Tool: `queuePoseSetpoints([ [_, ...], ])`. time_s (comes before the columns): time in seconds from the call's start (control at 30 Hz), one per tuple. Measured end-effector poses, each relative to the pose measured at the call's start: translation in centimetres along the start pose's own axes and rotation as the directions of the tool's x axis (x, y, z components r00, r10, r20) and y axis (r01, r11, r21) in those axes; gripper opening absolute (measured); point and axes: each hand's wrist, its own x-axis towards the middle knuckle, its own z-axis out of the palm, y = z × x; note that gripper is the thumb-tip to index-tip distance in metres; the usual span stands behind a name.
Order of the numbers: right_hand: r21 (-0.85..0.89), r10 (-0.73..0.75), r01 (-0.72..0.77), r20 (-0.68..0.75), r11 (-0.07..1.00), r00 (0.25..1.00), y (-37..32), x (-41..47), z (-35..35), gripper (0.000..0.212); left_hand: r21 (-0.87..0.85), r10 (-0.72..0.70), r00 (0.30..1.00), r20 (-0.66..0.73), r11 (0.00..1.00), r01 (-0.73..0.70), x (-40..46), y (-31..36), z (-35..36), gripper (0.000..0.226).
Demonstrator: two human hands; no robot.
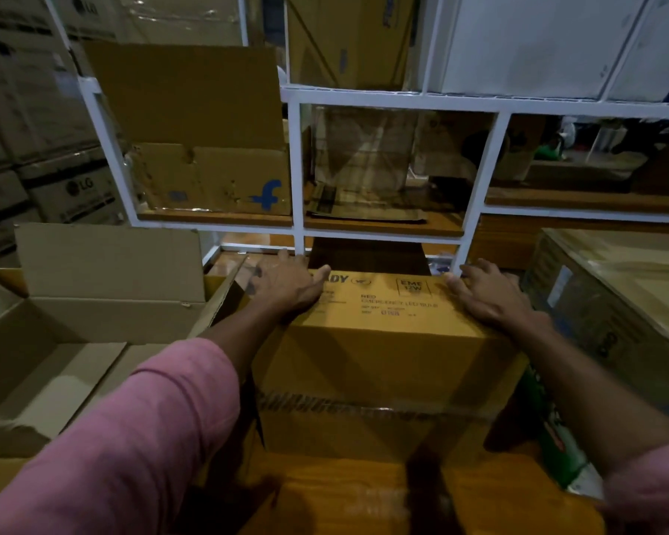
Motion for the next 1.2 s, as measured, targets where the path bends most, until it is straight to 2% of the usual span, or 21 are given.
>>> queuePoseSetpoints([
  [0.1,-0.016,0.032,-0.031,0.106,0.999,0.994,0.5,1.1,0.4,0.095,-0.012,-0.048,0.993,0.105,0.999,0.049,0.8,-0.3,0.8,0.102],
  [0.2,-0.028,0.013,-0.009,0.146,1.0,0.989,0.4,0.7,0.4,0.097,-0.005,-0.028,0.993,0.11,1.0,0.029,0.2,-0.1,0.7,0.095],
  [0.3,0.009,-0.024,0.024,0.056,1.0,0.998,0.3,-0.7,-0.1,0.093,-0.029,0.019,0.998,0.055,0.999,-0.017,-1.5,-0.2,0.1,0.092],
  [0.4,0.042,-0.069,0.072,-0.053,0.997,0.996,0.0,-3.5,-1.2,0.099,-0.079,0.036,0.998,-0.06,0.996,-0.04,-4.1,-0.7,-0.6,0.091],
  [0.53,0.148,-0.082,0.121,-0.245,0.982,0.966,-0.1,-7.5,-1.2,0.065,-0.217,0.035,0.969,-0.243,0.972,-0.09,-8.5,-1.1,-0.7,0.071],
  [0.63,0.25,0.036,0.046,-0.317,0.967,0.948,0.1,-11.5,0.8,0.047,-0.298,0.008,0.971,-0.24,0.951,-0.082,-11.9,-1.7,1.4,0.063],
  [0.73,0.283,0.102,-0.029,-0.248,0.959,0.963,1.4,-15.8,4.6,0.037,-0.325,-0.017,0.986,-0.164,0.945,-0.038,-15.1,-3.1,5.5,0.054],
  [0.9,0.25,0.118,-0.103,-0.045,0.963,0.992,4.3,-21.1,10.7,0.026,-0.25,-0.013,0.998,-0.059,0.968,-0.002,-19.7,-5.9,12.4,0.04],
  [1.07,0.203,0.123,-0.147,0.127,0.968,0.984,5.2,-23.4,13.0,0.044,-0.218,0.005,0.99,0.141,0.976,0.026,-21.8,-7.6,15.2,0.05],
  [1.2,0.11,0.108,-0.129,0.176,0.986,0.978,4.6,-23.2,13.3,0.056,-0.136,-0.01,0.982,0.191,0.99,0.036,-21.6,-6.8,15.5,0.064],
])
